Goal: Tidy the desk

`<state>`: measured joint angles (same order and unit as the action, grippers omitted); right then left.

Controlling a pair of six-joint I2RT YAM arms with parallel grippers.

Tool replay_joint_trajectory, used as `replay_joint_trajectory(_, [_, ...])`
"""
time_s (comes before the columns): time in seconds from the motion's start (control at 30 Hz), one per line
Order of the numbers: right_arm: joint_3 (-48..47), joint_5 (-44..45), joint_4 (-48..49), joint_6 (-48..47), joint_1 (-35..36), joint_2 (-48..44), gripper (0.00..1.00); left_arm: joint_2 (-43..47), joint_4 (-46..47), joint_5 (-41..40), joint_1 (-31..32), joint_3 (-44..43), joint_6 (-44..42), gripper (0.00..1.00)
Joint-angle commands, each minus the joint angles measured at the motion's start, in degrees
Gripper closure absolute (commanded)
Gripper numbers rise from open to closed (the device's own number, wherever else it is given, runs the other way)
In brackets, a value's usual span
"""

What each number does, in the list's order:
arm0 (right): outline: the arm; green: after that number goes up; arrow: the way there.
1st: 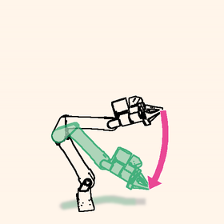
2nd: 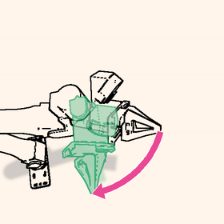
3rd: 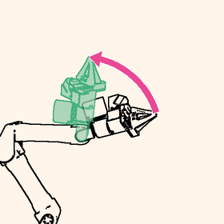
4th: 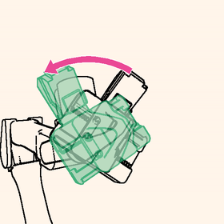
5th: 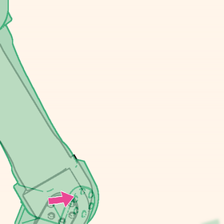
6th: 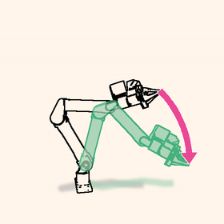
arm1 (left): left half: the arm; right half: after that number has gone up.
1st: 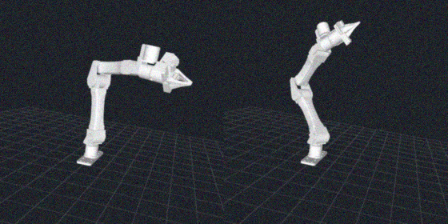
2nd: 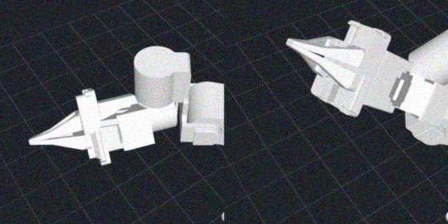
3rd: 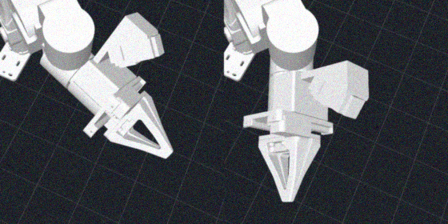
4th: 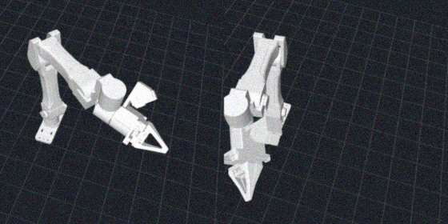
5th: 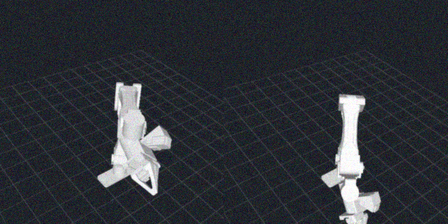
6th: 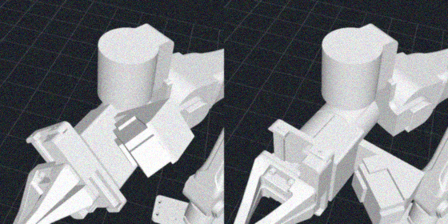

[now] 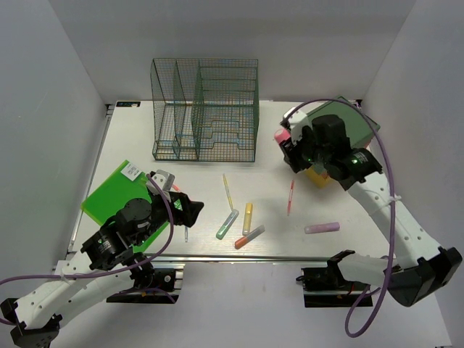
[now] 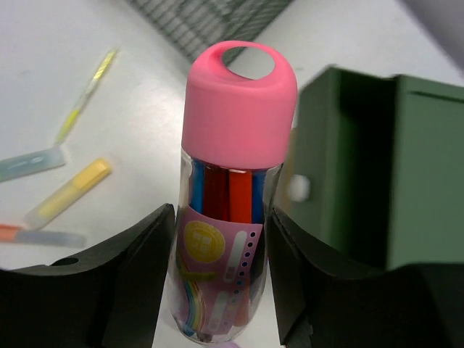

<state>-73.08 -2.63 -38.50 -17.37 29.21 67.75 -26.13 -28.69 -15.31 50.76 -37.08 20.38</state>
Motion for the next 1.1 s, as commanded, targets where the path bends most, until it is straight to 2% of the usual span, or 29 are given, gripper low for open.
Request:
replay_joint_trajectory(0.0, [-4.52, 7.98, 4.14, -3.81, -1.87, -2.18, 1.00, 0.03, 0.56, 1.07, 0.21, 0.43, -0.78, 0.06])
replay_joint_trajectory(0.3, [-4.88, 15.98, 11.34, -8.29, -5.22, -2.18, 1.00, 0.11, 0.65, 1.34, 0.21, 0.52, -0.87, 0.06])
replay_joint_trajectory(0.8, [-1.80, 13.98, 11.88, -10.32, -10.58, 4.58, 1.00, 0.47, 0.65, 2.04, 0.21, 0.52, -0.96, 0.06])
replay_joint_trajectory(1.07, [-1.10, 11.87, 10.20, -10.50, -12.07, 4.94, 1.00, 0.47, 1.00, 2.39, 0.21, 0.52, -1.13, 0.06])
